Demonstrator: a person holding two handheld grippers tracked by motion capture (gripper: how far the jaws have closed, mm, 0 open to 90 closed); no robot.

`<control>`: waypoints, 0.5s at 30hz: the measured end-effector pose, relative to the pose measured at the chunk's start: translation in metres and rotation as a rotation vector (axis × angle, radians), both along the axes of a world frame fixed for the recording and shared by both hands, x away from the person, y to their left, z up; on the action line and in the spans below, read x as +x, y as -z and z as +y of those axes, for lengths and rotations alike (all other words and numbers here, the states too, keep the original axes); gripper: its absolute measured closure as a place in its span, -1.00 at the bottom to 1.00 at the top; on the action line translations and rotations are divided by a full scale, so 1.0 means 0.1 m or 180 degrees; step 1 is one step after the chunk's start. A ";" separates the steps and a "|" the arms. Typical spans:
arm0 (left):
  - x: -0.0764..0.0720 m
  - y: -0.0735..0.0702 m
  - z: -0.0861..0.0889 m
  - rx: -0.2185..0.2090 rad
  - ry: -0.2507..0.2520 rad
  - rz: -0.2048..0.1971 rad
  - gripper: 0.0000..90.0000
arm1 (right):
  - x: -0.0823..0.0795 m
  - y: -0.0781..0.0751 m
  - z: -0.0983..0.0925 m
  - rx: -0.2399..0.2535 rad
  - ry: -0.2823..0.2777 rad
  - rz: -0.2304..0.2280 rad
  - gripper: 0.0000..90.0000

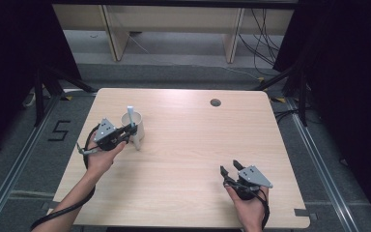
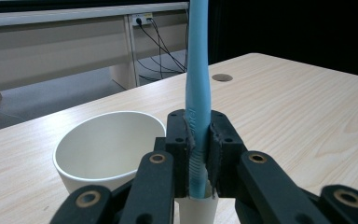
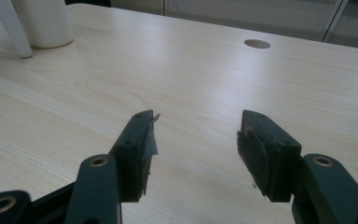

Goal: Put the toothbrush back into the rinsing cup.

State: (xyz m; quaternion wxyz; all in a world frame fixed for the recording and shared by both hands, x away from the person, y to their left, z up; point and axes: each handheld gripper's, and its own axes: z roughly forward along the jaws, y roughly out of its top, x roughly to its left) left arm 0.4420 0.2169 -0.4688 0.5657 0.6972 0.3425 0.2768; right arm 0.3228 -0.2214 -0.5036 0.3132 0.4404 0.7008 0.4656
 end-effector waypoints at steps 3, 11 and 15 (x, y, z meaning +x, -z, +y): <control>0.01 0.01 0.00 -0.0001 0.0003 0.0010 0.77 | 0.01 0.01 0.01 0.0016 -0.0017 -0.0028 0.03; 0.01 0.02 0.01 0.0017 -0.0006 0.0032 0.71 | 0.00 0.01 0.02 0.0020 -0.0013 0.0054 0.01; -0.01 0.00 0.03 0.0022 0.0012 0.0042 0.55 | 0.01 0.02 0.02 0.0052 -0.0023 0.0039 0.00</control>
